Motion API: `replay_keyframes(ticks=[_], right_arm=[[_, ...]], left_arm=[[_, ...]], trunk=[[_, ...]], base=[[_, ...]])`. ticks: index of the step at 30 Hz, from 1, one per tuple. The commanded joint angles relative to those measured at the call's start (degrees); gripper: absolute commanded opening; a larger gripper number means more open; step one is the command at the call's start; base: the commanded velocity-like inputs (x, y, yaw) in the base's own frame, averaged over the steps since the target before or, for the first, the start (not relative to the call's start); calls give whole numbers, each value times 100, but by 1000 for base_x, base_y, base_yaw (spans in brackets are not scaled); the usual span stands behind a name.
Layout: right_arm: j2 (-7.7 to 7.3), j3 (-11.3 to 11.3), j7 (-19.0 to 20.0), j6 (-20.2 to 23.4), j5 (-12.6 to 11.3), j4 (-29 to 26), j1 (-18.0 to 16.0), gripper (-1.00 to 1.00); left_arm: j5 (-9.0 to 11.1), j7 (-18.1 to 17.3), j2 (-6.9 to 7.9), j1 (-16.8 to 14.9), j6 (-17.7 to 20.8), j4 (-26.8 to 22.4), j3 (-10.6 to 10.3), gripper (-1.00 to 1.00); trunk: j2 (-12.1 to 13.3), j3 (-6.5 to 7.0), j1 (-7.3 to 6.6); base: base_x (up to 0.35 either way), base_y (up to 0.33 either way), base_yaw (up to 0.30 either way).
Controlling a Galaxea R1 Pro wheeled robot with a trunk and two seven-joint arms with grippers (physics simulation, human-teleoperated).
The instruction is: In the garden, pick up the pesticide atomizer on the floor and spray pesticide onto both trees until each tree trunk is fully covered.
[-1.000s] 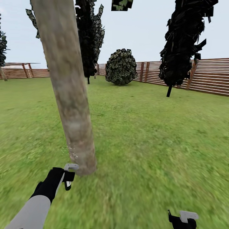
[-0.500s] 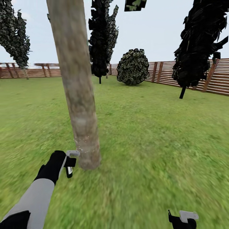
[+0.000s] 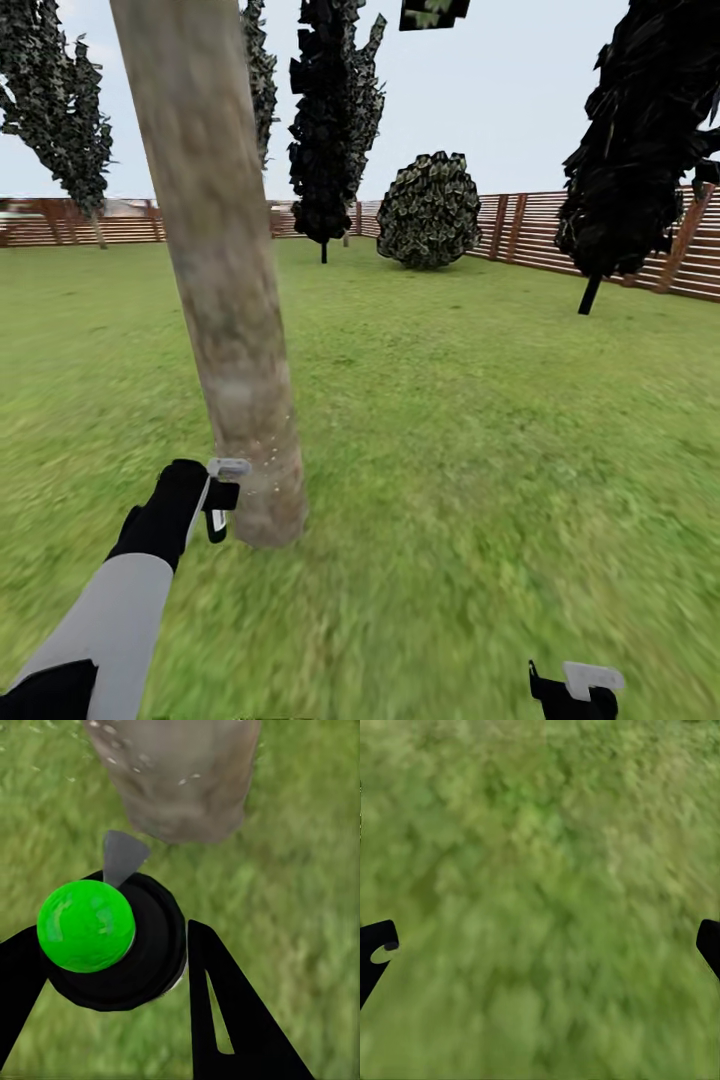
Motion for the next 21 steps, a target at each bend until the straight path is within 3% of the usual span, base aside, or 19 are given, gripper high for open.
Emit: replay_keyframes(ticks=[1,6,12,17,21], right_arm=[[-1,-23,-37,-17,61,11,-5,100],[-1,-21,-37,-17,61,11,-5,100],[-1,-19,-37,-17,61,12,-5,100],[-1,-15,-37,-17,61,16,-5,100],[-1,-15,-37,-17,61,12,-5,100]], left_arm=[[-57,-57,4,-6,24,-47,17,-100],[-69,20,16,-9,236,-228,13,-100],[-71,292,-5,52,260,-275,3,-100],[-47,303,-5,87,236,-216,11,-100],[-40,304,-25,89,212,-193,26,-100]], trunk=[[-2,-6,-1],[-2,-6,-1],[-2,-6,-1],[-2,-6,-1],[-2,-6,-1]], base=[[9,-271,269],[242,-144,275],[322,29,276],[50,10,276],[2,-223,176]])
